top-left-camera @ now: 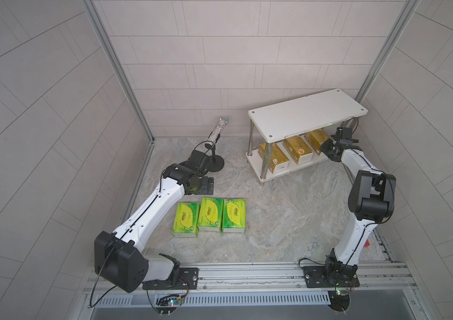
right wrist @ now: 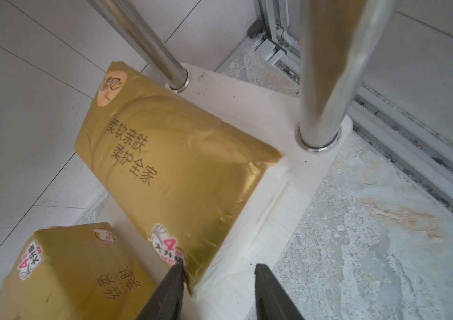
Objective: Place the tissue boxes on the shelf by color
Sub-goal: Adjust the box of tissues on the shelf.
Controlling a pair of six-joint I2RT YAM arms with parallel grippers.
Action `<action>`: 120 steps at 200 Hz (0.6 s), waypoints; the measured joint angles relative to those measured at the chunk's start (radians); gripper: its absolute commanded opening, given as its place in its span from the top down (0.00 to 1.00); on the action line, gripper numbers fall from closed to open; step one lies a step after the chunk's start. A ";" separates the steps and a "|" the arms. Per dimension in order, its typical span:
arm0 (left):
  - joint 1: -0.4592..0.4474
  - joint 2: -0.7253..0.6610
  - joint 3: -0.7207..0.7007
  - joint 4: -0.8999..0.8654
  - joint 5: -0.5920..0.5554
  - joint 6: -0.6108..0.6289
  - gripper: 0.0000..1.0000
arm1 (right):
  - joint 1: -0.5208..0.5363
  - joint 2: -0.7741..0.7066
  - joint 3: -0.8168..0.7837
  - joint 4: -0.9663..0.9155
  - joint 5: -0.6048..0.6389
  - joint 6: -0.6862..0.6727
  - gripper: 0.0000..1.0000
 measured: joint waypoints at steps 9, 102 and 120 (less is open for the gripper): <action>0.000 -0.002 -0.002 -0.001 0.000 0.000 0.01 | 0.000 0.006 0.010 -0.002 0.000 0.000 0.54; 0.000 -0.026 -0.011 0.000 0.000 -0.006 0.00 | 0.008 -0.012 -0.009 -0.011 0.013 -0.023 0.38; 0.000 -0.035 -0.013 -0.001 -0.001 -0.008 0.01 | 0.008 -0.047 -0.038 -0.018 0.027 -0.034 0.34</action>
